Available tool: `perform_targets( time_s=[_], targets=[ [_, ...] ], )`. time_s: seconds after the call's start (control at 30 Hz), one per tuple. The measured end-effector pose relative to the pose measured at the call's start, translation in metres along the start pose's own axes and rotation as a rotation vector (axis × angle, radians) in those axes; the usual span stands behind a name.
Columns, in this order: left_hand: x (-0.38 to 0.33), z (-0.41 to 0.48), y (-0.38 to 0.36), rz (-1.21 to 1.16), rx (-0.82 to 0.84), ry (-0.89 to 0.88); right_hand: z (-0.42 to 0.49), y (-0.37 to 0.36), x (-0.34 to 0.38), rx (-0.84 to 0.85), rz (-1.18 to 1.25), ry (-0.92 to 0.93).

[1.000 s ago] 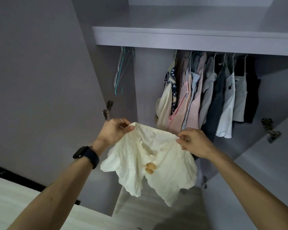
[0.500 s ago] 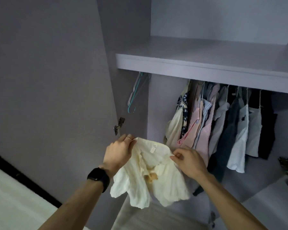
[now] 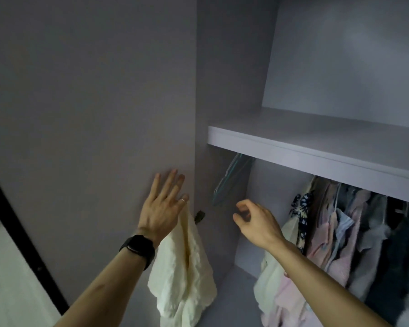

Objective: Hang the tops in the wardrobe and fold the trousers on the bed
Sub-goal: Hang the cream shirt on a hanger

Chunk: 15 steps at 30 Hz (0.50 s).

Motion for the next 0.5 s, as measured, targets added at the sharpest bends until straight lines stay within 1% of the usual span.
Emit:
perform_targets(
  time_s=[0.17,0.33,0.5],
  targets=[
    [0.012,-0.006,-0.014,0.146,-0.179,-0.104,0.043,-0.032,0.001,0.076,0.047,-0.088],
    [0.013,-0.007,-0.033,0.218,-0.309,-0.110,0.081,-0.094,-0.015,0.094,0.170,-0.255],
    [0.013,-0.003,-0.039,0.236,-0.356,-0.123,0.111,-0.138,-0.035,-0.013,0.251,-0.379]
  ],
)
Point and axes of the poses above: each hand's wrist, its own z-axis towards the middle knuckle, its own y-axis out of the back of the hand, x = y × z, the point moved 6 cm from there along z, towards the middle knuckle
